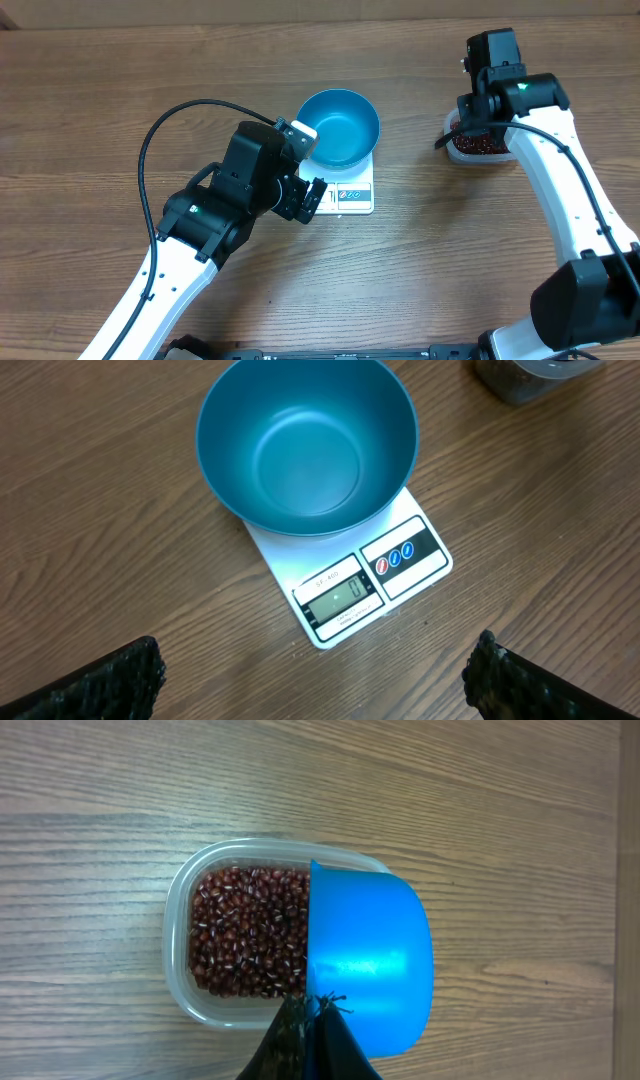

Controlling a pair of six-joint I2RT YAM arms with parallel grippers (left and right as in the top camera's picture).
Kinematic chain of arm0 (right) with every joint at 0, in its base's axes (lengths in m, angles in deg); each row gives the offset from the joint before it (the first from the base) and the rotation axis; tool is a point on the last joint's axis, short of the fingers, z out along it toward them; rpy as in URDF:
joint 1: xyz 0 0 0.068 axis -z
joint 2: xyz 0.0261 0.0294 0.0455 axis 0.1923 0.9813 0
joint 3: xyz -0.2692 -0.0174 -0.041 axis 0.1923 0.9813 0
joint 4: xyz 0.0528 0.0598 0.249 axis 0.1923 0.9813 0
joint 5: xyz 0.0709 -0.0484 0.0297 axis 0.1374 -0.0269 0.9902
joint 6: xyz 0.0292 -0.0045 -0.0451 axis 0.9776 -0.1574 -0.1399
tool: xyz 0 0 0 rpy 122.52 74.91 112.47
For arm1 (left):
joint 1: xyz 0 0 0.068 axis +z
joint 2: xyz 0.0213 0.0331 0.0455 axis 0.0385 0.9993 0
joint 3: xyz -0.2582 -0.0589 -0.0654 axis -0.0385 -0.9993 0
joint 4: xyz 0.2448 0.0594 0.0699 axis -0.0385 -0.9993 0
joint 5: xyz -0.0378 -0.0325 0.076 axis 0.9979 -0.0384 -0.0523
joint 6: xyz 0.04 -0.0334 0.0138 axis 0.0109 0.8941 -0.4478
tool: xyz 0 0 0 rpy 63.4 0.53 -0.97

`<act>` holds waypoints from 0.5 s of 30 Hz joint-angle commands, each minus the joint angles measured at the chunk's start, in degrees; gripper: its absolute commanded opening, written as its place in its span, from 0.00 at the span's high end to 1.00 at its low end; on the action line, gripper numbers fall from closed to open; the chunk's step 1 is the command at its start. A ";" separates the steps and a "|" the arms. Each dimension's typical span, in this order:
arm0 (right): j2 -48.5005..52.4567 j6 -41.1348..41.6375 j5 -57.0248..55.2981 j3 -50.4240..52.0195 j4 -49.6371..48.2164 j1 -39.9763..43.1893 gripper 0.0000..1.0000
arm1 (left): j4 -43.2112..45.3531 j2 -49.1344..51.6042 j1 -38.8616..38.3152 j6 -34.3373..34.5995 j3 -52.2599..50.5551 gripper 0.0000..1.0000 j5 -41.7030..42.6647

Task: Scoop item into bowl and weigh 150g on scale
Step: 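Lower the blue scoop with the right gripper into the bean tub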

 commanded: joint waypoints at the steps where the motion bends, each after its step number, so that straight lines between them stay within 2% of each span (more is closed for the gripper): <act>1: 1.01 -1.70 -0.63 -1.09 -0.92 0.09 0.96 | 0.44 0.07 0.28 -0.85 -0.31 0.00 1.03; 15: 4.11 -1.73 -6.23 -1.09 -1.07 0.09 0.96 | 0.66 0.07 0.28 -0.87 -0.31 0.00 1.01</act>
